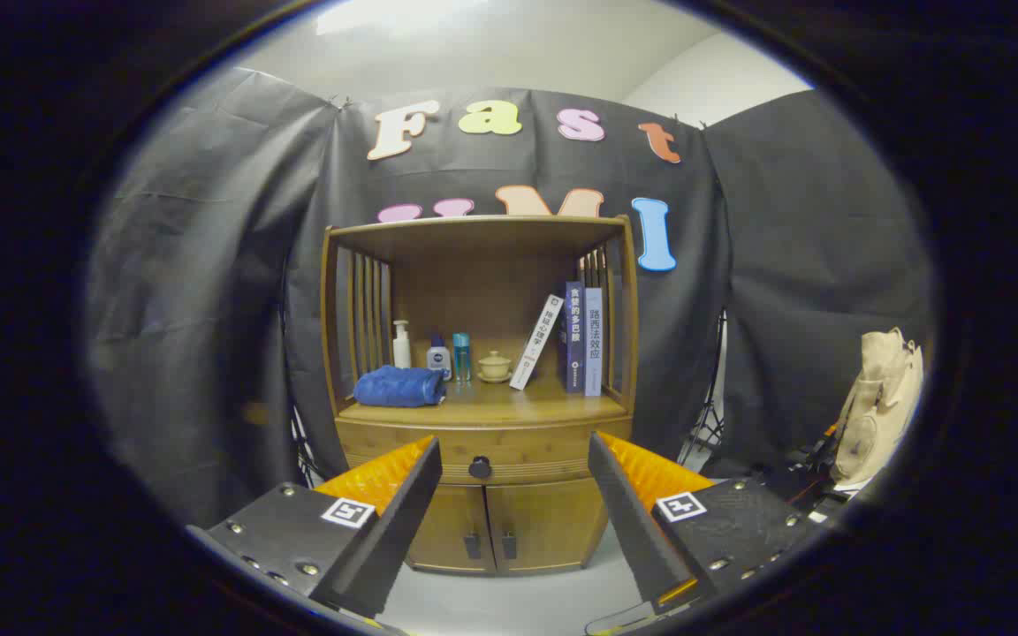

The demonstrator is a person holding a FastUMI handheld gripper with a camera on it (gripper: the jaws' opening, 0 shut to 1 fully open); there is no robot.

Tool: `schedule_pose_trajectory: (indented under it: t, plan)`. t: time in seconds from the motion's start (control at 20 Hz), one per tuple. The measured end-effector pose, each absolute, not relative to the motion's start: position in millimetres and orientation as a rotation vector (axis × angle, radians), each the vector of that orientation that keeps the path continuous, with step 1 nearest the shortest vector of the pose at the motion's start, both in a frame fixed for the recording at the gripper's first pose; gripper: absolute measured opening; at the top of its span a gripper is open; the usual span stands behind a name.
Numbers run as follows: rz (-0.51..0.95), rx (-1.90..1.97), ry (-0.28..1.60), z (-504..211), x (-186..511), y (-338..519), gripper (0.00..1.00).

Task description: Pull open the drawer, take out the items inside it, and place them on the countertop above the cabinet.

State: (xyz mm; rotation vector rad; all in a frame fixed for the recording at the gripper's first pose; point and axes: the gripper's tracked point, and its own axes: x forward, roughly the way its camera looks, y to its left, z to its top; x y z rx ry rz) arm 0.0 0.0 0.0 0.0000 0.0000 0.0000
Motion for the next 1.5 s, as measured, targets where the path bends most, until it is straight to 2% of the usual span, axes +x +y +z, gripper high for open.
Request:
schedule_pose_trajectory:
  t: [1.5]
  plan:
    - [0.044,0.011,0.045,-15,5,7,1.00]
